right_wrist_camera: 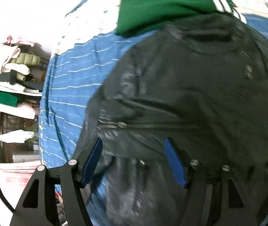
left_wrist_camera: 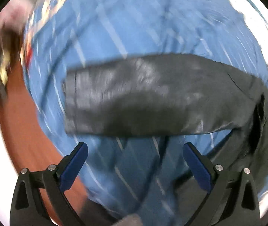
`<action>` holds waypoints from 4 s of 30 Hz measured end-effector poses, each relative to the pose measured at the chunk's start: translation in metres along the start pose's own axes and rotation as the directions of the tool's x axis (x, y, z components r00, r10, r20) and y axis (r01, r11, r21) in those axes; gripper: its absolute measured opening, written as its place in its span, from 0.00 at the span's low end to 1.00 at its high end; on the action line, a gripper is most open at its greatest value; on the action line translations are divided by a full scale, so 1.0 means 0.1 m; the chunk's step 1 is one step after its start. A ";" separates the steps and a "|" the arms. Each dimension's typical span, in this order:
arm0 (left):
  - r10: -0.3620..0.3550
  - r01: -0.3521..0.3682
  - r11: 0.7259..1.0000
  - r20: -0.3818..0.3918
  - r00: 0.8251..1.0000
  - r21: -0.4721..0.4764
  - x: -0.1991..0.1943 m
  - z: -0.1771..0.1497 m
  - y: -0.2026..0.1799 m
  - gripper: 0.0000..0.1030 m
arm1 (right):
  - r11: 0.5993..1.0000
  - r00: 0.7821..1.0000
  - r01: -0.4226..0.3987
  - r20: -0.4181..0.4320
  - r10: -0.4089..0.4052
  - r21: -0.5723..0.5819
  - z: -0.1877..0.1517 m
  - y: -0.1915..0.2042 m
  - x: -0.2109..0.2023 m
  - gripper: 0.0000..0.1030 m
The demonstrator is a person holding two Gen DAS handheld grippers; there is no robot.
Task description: Fold large clothes
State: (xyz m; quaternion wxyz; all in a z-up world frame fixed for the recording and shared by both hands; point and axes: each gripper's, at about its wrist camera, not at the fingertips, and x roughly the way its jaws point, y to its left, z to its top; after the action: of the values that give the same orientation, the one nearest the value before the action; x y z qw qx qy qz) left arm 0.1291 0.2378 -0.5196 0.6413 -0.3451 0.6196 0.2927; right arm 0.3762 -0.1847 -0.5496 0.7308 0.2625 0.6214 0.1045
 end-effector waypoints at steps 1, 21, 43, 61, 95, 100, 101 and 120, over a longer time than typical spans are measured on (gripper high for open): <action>-0.044 0.043 0.997 -0.022 0.999 -0.064 0.09 0.01 0.08 0.99 | 1.000 1.000 0.008 -0.007 -0.008 0.006 -0.01 -0.06 0.01 0.68; 0.050 0.049 0.952 0.313 0.949 -0.303 0.14 1.57 0.70 0.09 | 0.998 0.996 0.044 -0.077 -0.047 -0.046 0.04 0.38 0.91 0.47; -0.206 -0.240 0.826 0.669 0.714 0.511 -1.41 0.46 -1.97 0.05 | 0.824 0.835 0.549 0.064 -0.546 -0.140 0.10 0.13 0.38 0.81; -0.361 -0.132 0.434 0.306 0.881 0.891 -0.60 -2.54 -4.20 0.04 | 0.799 0.818 0.559 0.012 -0.575 0.224 -0.09 -2.79 -1.11 0.81; 0.086 -0.375 0.746 0.479 0.874 0.550 -0.46 -0.72 -2.92 1.00 | 0.970 0.988 0.003 -0.152 0.035 0.244 0.13 -2.38 -0.50 0.37; 0.086 -0.367 0.764 0.481 0.872 0.530 -0.35 -0.36 -2.90 1.00 | 0.968 0.987 0.156 -0.072 -0.144 0.196 0.06 -2.11 -0.55 0.08; 0.076 -0.358 0.766 0.478 0.875 0.534 -0.37 -0.35 -2.89 1.00 | 0.967 0.985 0.173 -0.035 -0.170 0.186 0.05 -2.04 -0.65 0.07; 0.028 -0.291 0.710 0.387 0.922 0.641 -0.31 -0.16 -3.08 1.00 | 0.894 0.925 0.372 -0.019 -0.379 0.250 0.35 -1.70 -1.02 0.32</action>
State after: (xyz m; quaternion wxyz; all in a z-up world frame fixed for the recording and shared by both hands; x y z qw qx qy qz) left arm 0.3646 0.0444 -0.4643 0.7939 0.0304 0.5875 0.1537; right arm 0.3591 -0.3853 -0.5472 0.7076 0.2286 0.6576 -0.1212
